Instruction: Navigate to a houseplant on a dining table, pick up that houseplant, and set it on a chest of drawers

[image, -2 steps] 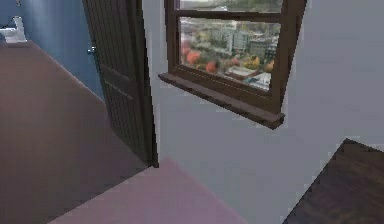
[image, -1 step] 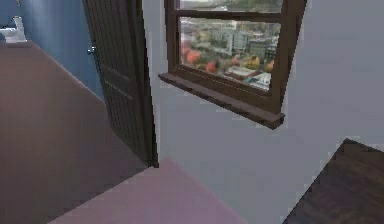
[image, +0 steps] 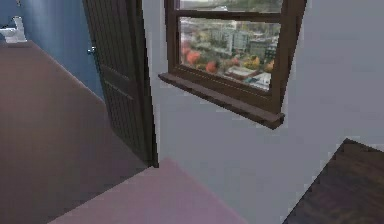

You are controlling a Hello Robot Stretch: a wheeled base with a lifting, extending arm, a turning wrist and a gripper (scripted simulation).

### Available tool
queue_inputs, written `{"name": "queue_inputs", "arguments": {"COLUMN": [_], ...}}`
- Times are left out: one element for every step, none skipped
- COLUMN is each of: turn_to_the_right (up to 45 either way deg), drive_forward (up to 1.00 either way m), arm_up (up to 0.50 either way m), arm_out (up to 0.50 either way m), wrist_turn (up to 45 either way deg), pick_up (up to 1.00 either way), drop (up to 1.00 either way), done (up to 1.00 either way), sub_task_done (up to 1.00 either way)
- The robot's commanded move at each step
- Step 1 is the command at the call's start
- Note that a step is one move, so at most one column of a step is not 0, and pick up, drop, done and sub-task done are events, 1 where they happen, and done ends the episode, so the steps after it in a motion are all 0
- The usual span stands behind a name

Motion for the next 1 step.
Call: {"name": "queue_inputs", "arguments": {"turn_to_the_right": [0.0], "drive_forward": [0.0], "arm_up": [0.0], "arm_out": [0.0], "wrist_turn": [0.0], "pick_up": [0.0], "drop": [0.0], "done": [1.0], "sub_task_done": [0.0]}}
